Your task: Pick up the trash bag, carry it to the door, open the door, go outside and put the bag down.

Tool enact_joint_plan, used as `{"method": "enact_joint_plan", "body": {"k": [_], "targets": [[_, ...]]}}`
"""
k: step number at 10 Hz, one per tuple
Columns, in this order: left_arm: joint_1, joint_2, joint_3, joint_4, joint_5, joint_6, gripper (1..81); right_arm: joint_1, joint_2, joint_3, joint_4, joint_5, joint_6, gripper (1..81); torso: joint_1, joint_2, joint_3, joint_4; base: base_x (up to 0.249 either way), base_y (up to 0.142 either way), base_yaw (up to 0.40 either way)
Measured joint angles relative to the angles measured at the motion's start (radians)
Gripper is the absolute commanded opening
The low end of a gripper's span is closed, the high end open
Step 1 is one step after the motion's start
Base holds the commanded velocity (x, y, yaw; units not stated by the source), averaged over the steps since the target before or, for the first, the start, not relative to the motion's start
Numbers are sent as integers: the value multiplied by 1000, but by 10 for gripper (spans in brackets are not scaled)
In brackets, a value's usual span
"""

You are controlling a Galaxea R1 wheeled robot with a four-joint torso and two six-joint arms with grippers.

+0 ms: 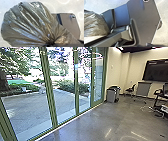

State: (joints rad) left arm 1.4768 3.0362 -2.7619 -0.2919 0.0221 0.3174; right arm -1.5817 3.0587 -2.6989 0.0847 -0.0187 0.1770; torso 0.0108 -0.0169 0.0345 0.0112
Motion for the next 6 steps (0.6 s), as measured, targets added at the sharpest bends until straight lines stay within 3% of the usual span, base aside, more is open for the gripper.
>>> {"method": "enact_joint_plan", "body": {"k": [5,6], "targets": [[0,4,0,1,0,0,10,0,2,0,0,0,0,811,0,0,0,0,140,0,0],[0,4,0,1,0,0,10,2,3,0,0,0,0,811,0,0,0,0,140,-64,0]]}}
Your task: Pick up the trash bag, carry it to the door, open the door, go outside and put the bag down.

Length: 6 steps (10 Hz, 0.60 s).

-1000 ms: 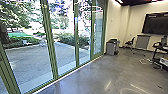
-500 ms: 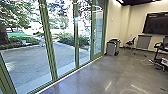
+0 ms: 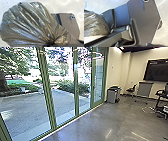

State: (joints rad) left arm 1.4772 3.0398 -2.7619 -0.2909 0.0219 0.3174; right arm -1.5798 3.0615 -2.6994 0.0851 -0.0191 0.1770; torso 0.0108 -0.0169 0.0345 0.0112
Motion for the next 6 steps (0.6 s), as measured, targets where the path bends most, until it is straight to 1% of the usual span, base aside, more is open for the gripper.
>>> {"method": "enact_joint_plan", "body": {"k": [2,6], "targets": [[2,-2,-2,0,0,0,10,1,3,0,0,0,0,811,-1,0,0,0,140,-72,0],[0,4,0,0,0,0,10,6,0,-8,0,0,0,811,0,0,0,0,140,-85,0]]}}
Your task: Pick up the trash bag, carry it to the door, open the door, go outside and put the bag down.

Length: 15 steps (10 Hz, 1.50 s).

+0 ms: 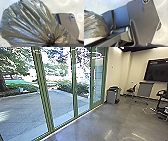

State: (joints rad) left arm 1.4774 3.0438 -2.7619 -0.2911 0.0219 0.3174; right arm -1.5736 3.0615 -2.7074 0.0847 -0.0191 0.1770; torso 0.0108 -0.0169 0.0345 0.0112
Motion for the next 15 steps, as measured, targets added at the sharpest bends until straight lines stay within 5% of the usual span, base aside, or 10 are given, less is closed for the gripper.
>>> {"method": "enact_joint_plan", "body": {"k": [15], "targets": [[0,-2,-1,0,0,0,10,-3,1,0,0,0,0,811,0,0,0,0,146,-65,0]]}}
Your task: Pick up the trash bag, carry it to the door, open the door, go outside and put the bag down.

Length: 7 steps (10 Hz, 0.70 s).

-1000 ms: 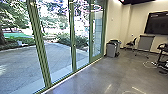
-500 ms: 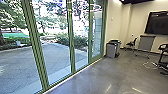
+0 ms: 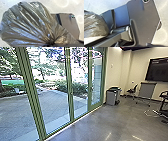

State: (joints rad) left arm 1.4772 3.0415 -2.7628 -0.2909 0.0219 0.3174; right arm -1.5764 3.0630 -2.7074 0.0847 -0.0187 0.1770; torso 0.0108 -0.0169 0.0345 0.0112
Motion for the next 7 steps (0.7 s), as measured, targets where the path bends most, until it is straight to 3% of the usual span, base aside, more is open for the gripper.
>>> {"method": "enact_joint_plan", "body": {"k": [7], "targets": [[-2,0,0,0,0,0,10,1,0,-3,0,0,0,811,0,0,0,0,150,-9,0]]}}
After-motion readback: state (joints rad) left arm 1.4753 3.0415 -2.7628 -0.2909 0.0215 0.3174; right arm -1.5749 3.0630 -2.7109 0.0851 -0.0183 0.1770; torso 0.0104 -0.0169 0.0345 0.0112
